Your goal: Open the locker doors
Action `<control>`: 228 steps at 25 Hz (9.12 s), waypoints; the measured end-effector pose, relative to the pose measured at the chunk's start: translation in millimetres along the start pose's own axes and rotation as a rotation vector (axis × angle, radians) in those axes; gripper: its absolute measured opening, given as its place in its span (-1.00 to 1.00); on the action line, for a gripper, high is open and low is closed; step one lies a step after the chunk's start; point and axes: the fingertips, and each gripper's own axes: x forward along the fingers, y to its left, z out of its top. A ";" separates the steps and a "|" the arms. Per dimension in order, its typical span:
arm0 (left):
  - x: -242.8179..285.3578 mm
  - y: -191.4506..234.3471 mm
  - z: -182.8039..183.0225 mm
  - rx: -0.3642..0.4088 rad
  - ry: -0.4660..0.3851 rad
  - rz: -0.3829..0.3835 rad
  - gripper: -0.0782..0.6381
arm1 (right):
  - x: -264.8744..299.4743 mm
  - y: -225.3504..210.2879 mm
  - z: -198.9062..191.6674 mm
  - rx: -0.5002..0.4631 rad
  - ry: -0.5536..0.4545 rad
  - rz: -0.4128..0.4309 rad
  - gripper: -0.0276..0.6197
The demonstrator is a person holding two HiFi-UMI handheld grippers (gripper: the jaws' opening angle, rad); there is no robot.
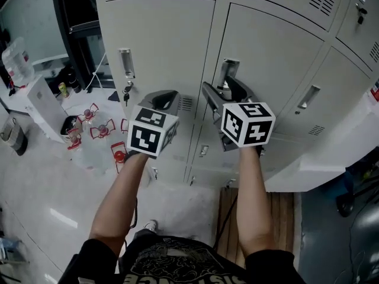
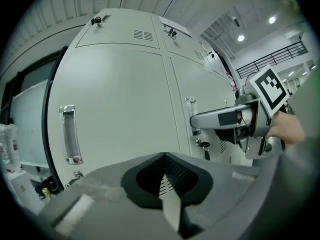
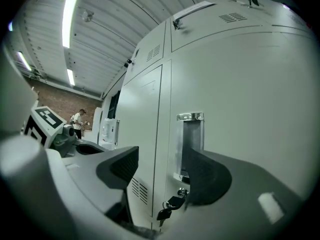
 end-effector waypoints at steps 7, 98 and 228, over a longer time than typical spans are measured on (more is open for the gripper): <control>-7.6 4.2 -1.9 -0.010 0.011 0.071 -0.77 | 10.4 0.4 0.2 0.022 -0.005 0.077 -0.04; -7.1 -329.7 67.5 0.040 -0.154 -0.609 -0.77 | -348.2 -109.5 -12.5 0.050 -0.049 -0.561 -0.65; -119.9 239.5 -63.4 -0.085 -0.033 0.160 -0.77 | 175.1 244.1 -6.4 0.034 -0.021 0.228 -0.01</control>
